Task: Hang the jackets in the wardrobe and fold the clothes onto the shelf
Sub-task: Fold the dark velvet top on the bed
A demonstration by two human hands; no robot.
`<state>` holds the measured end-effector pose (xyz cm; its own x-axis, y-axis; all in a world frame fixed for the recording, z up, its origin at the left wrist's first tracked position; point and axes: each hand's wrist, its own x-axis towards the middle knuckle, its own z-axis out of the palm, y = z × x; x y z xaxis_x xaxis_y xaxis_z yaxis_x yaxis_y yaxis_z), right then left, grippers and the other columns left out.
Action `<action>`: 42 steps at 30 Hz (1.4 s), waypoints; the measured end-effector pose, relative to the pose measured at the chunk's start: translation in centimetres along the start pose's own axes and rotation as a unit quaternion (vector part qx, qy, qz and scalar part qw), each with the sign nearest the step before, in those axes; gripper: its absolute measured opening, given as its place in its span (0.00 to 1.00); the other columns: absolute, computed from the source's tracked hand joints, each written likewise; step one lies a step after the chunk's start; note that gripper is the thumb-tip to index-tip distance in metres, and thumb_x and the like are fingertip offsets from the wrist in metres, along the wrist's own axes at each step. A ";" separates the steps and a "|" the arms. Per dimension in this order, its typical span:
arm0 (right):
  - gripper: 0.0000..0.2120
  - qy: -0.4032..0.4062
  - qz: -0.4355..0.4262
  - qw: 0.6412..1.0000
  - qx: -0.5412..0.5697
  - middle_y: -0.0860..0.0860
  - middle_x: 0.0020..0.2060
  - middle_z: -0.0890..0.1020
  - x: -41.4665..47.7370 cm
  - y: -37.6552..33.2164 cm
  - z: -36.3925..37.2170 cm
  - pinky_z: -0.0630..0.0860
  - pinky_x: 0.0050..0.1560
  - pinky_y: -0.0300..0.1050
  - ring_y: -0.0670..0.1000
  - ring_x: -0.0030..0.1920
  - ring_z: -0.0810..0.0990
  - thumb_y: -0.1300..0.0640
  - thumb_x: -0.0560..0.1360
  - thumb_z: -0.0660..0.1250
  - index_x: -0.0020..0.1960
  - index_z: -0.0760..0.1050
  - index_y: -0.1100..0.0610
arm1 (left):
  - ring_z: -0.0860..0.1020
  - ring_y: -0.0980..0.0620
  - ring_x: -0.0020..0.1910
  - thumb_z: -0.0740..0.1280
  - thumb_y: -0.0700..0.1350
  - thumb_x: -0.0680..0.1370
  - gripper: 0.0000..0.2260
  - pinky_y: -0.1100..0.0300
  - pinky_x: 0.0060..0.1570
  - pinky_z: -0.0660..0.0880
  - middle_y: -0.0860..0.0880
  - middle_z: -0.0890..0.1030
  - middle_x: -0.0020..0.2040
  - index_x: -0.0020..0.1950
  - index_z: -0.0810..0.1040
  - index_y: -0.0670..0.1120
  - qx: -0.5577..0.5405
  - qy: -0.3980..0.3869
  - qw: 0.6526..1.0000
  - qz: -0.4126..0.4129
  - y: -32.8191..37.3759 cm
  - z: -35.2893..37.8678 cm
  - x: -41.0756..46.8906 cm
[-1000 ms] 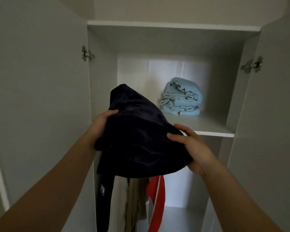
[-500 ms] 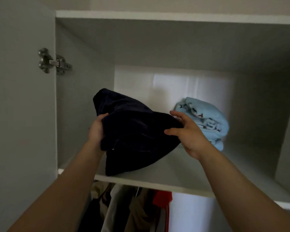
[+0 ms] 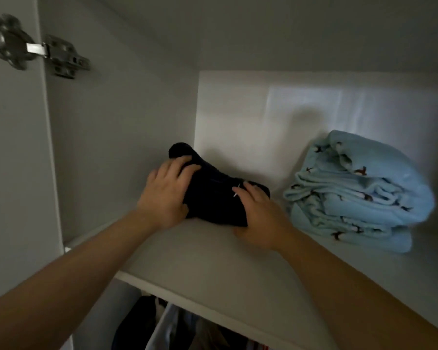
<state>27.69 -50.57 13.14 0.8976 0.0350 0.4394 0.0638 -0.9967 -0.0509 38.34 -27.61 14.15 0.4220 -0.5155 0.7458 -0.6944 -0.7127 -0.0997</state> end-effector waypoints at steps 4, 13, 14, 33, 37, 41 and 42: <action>0.59 -0.006 0.035 0.999 -0.033 0.49 0.79 0.36 3.3 0.9 0.9 0.43 0.75 0.67 0.57 0.79 0.37 0.35 0.66 0.72 0.77 0.29 0.41 | 0.46 0.36 0.79 0.75 0.66 0.60 0.58 0.34 0.75 0.48 0.42 0.48 0.82 0.82 0.49 0.52 0.178 -0.090 0.973 0.119 -1.9 1.9 3.1; 0.47 -0.088 -0.017 0.987 -0.130 0.59 0.69 0.64 7.0 2.8 4.2 0.72 0.42 0.47 0.59 0.53 0.78 0.39 0.74 0.68 0.80 0.40 0.46 | 0.68 0.41 0.67 0.70 0.66 0.71 0.52 0.47 0.63 0.72 0.40 0.59 0.74 0.81 0.45 0.44 0.193 -0.201 0.960 0.022 -5.9 7.2 5.1; 0.45 -0.085 -0.015 0.988 -0.131 0.59 0.67 0.66 7.6 2.6 4.5 0.72 0.40 0.46 0.59 0.51 0.78 0.40 0.75 0.68 0.80 0.44 0.48 | 0.68 0.41 0.68 0.69 0.63 0.73 0.48 0.48 0.60 0.74 0.39 0.56 0.76 0.81 0.46 0.43 0.194 -0.204 0.959 0.021 -6.1 8.0 4.9; 0.32 -0.112 0.126 0.976 -0.135 0.63 0.71 0.66 15.4 2.9 10.0 0.63 0.69 0.70 0.67 0.69 0.67 0.51 0.81 0.59 0.80 0.47 0.52 | 0.61 0.37 0.76 0.64 0.41 0.78 0.40 0.46 0.70 0.67 0.38 0.42 0.81 0.81 0.40 0.40 0.120 -0.312 0.942 -0.018 -10.1 17.6 10.6; 0.36 -0.124 0.123 0.977 -0.123 0.62 0.75 0.61 14.7 2.8 9.8 0.63 0.70 0.68 0.67 0.72 0.64 0.51 0.81 0.59 0.81 0.41 0.51 | 0.56 0.39 0.78 0.63 0.40 0.77 0.40 0.46 0.71 0.65 0.41 0.41 0.81 0.81 0.39 0.42 0.106 -0.318 0.941 -0.044 -9.5 17.2 10.1; 0.38 -0.164 0.120 0.976 -0.078 0.58 0.81 0.47 13.7 2.9 8.4 0.56 0.75 0.65 0.64 0.78 0.51 0.43 0.83 0.55 0.80 0.33 0.47 | 0.47 0.38 0.80 0.65 0.49 0.77 0.44 0.48 0.78 0.53 0.40 0.40 0.81 0.80 0.36 0.42 0.049 -0.356 0.931 -0.060 -9.1 15.5 9.7; 0.37 -0.166 0.121 0.977 -0.064 0.56 0.81 0.45 13.4 2.8 7.8 0.54 0.76 0.65 0.63 0.79 0.49 0.41 0.83 0.53 0.80 0.33 0.47 | 0.45 0.39 0.80 0.66 0.52 0.78 0.45 0.47 0.78 0.51 0.40 0.40 0.81 0.80 0.36 0.42 0.045 -0.368 0.926 -0.062 -8.9 14.7 9.8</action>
<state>43.33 -52.37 11.86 0.9729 -0.2016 0.1131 -0.2035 -0.9791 0.0052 57.22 -33.34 12.62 0.8021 -0.5876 0.1062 -0.5760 -0.8083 -0.1220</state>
